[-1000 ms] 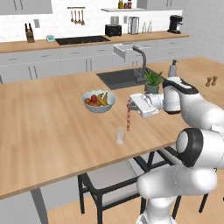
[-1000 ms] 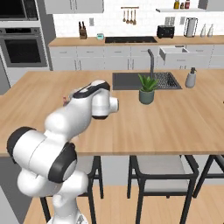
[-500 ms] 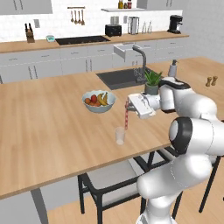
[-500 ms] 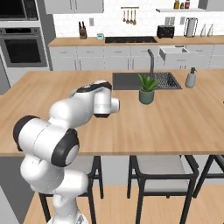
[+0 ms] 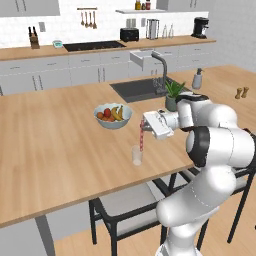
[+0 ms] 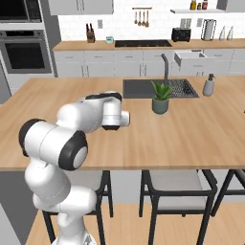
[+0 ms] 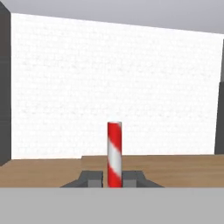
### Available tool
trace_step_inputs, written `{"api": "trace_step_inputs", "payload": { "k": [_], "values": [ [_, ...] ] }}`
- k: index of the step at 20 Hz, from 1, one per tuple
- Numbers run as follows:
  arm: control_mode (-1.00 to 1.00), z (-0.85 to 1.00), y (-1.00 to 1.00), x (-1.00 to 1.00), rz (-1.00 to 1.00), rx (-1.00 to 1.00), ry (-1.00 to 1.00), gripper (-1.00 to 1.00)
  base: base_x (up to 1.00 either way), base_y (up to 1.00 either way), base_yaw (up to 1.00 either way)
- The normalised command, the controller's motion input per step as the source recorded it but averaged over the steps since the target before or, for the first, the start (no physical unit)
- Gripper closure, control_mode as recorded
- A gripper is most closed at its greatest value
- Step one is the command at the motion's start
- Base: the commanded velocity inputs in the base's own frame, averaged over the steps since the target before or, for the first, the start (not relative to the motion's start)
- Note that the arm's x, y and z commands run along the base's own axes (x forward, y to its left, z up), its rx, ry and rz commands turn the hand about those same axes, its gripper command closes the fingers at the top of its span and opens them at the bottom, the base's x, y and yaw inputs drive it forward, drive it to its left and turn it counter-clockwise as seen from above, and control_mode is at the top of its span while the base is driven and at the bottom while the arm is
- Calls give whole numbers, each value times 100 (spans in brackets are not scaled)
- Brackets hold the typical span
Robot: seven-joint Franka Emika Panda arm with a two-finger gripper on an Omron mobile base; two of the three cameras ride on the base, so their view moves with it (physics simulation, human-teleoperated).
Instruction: Take a straw from the drawer in front and place it inside the glass cup on the dining counter.
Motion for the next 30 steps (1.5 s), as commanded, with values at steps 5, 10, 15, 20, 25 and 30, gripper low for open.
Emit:
{"api": "trace_step_inputs", "payload": {
  "k": [5,10,15,20,25,30],
  "values": [
    [-100,-11,14,27,0,0,0,100,0,0,0],
    [-100,-13,1,27,0,0,0,100,0,0,0],
    [-100,-21,0,14,0,0,0,100,0,0,0],
    [-100,-17,0,21,0,0,0,100,0,0,0],
    [-100,-13,0,25,0,0,0,100,0,0,0],
    [-100,-15,0,13,0,0,0,100,0,0,0]
  ]
}}
